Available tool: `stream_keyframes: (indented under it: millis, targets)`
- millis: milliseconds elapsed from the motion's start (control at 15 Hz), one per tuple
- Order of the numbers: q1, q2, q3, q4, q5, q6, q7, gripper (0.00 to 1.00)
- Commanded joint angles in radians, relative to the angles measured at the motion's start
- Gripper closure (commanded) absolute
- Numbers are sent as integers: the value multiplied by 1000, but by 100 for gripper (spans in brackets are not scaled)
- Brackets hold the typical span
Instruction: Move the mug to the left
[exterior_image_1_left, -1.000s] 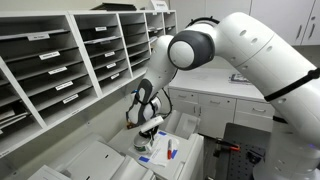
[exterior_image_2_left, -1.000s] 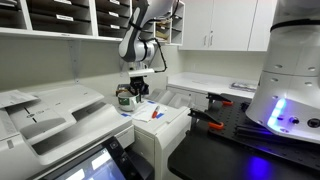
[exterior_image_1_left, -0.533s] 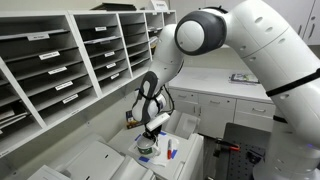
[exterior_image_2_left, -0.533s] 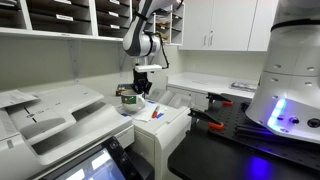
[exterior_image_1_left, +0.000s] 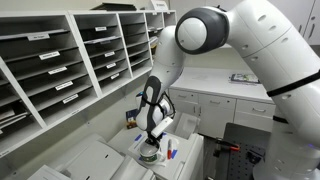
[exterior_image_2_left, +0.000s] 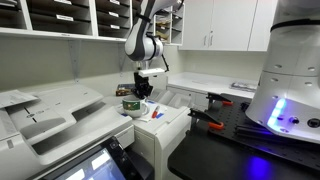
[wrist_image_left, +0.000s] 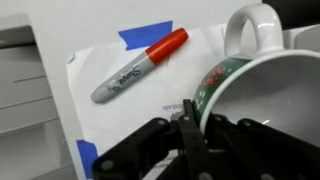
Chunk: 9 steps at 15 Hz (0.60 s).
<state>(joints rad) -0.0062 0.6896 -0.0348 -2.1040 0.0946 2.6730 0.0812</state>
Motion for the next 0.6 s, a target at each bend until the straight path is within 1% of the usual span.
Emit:
stream_keyframes:
  millis: [0,200,333,400,467,533]
  targets:
    - [25,5,-15,-10,-28,51,14,97]
    - [51,26,-42,-12,-40,95,41,97]
    - [55,33,-50,-7,-35,97,45,97]
    - [55,34,-50,-5,-34,90,46,65]
    - [41,33,-37,-3,-29,75,28,63]
    - [38,27,-34,-4,-34,62,15,57]
